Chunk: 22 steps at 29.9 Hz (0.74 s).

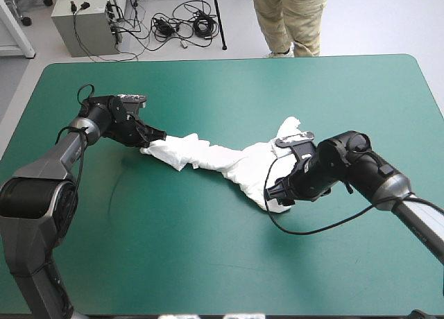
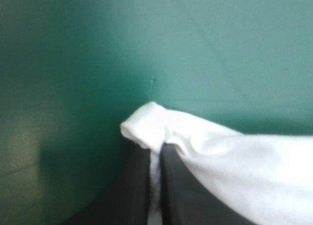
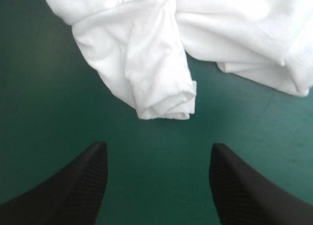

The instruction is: Fold the cloth

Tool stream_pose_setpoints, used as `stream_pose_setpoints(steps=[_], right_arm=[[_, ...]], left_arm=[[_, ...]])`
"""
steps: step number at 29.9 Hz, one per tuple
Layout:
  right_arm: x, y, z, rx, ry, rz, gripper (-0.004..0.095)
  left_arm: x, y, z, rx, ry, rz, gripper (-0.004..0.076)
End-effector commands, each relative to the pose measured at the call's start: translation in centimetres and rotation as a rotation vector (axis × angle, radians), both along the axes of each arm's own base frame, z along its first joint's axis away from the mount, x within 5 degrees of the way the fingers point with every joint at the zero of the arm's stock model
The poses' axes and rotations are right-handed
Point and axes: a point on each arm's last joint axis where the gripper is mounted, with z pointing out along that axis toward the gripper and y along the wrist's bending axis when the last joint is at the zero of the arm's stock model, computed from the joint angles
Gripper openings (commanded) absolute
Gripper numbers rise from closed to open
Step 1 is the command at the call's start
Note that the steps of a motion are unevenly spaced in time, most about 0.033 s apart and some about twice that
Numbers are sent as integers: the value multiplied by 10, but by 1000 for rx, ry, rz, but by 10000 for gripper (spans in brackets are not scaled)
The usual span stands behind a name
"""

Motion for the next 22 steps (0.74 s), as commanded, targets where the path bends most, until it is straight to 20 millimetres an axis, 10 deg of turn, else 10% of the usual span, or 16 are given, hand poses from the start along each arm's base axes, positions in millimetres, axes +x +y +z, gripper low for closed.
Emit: stream_pose_setpoints(steps=[1, 13, 22], right_arm=[[4, 6, -2, 57, -41, -7, 537], [34, 23, -69, 11, 47, -22, 507], [32, 24, -70, 26, 78, -31, -11]], left_arm=[[-4, -1, 5, -1, 13, -10, -9], [-4, -1, 5, 2, 12, -11, -9], [-12, -1, 21, 5, 15, -34, -9]])
